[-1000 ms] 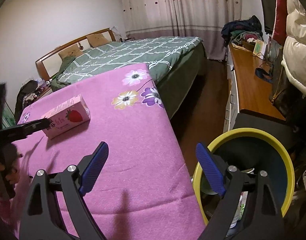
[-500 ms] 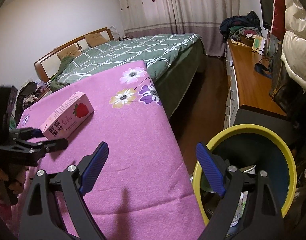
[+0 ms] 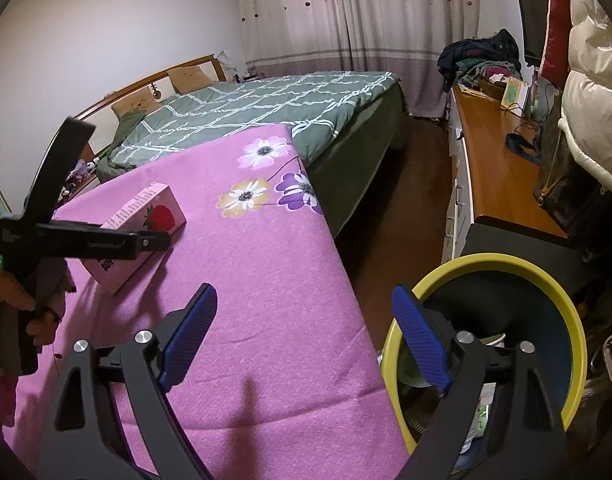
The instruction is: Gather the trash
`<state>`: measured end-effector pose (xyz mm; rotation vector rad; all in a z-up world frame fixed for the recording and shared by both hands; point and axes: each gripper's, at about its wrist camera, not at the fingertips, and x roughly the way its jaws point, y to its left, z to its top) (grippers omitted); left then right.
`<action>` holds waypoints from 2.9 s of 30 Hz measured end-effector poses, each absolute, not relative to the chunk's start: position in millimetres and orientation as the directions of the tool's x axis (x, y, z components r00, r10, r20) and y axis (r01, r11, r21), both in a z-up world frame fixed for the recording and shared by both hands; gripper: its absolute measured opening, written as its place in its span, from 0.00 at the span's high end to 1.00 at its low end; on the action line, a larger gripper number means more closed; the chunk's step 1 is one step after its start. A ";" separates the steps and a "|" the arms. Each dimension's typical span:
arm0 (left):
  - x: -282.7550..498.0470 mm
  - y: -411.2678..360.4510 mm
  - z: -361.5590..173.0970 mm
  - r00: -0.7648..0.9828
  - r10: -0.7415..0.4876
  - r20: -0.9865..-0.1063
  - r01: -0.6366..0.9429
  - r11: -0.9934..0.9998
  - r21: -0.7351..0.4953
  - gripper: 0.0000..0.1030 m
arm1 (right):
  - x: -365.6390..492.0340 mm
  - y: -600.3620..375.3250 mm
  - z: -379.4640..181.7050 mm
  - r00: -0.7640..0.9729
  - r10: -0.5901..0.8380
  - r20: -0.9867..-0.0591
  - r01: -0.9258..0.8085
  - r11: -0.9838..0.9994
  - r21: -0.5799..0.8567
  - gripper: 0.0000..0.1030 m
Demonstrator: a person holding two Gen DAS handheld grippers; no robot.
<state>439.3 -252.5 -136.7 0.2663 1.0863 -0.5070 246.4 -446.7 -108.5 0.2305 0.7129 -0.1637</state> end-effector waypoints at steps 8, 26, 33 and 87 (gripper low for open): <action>438.3 -256.8 -133.4 0.382 -0.237 -0.893 0.519 0.855 -0.005 0.62 | 246.6 -446.2 -107.2 0.748 -0.072 -0.660 0.225 0.963 0.151 0.18; 339.9 -287.5 -83.1 0.420 -0.326 -0.847 0.616 0.788 0.002 0.62 | 141.7 -464.6 -87.7 0.797 -0.149 -0.585 0.240 0.967 0.081 0.18; 284.9 -345.6 -70.3 0.362 -0.401 -0.842 0.708 0.705 -0.031 0.62 | 68.2 -508.6 -75.6 0.794 -0.220 -0.567 0.335 0.936 0.105 0.18; 77.6 -113.6 -13.6 0.832 -0.216 -0.511 0.220 0.974 -0.054 0.05 | 13.3 -473.7 -51.6 0.834 -0.125 -0.538 0.217 0.970 0.111 0.15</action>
